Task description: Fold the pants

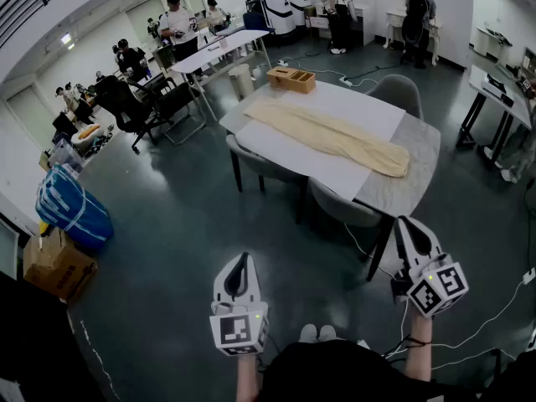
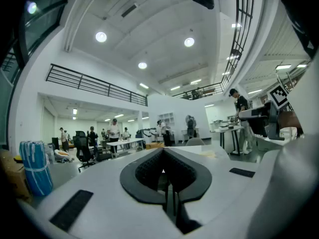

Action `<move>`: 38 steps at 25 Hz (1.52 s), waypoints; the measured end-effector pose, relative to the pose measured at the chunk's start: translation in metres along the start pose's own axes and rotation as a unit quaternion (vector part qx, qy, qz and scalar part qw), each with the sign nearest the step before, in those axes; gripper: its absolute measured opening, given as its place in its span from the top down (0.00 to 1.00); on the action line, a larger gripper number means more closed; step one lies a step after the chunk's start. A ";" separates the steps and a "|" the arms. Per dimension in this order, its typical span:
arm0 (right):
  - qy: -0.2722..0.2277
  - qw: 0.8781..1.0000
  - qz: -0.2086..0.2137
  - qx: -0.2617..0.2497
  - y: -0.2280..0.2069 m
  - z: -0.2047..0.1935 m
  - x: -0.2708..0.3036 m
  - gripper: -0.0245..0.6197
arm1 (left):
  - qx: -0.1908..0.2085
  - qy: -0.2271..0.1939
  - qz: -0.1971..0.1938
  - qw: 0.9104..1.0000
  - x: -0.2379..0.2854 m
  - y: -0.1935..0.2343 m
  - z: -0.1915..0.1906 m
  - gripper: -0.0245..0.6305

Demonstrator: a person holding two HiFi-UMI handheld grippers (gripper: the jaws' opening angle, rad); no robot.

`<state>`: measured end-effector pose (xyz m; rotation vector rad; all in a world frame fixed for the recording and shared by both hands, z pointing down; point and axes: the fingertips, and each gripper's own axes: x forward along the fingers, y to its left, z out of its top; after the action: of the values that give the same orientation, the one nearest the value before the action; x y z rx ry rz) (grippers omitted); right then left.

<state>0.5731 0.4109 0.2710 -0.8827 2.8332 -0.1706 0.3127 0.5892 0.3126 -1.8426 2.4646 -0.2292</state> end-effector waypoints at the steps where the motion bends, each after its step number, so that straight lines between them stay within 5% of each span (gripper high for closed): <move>1: 0.001 1.000 0.000 -0.001 -0.001 0.001 0.000 0.94 | 0.000 0.000 0.000 1.000 0.000 -0.001 0.001 0.95; 25: 0.014 1.000 0.017 0.022 -0.027 -0.014 0.029 0.94 | -0.010 0.026 -0.003 1.000 0.032 -0.025 -0.008 0.95; 38: 0.020 1.000 -0.009 0.011 -0.057 -0.033 0.112 0.94 | -0.020 0.031 -0.030 0.999 0.134 0.012 -0.024 0.95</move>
<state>0.5076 0.3017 0.2981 -0.9089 2.8550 -0.2238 0.2593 0.4662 0.3405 -1.9559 2.4738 -0.2465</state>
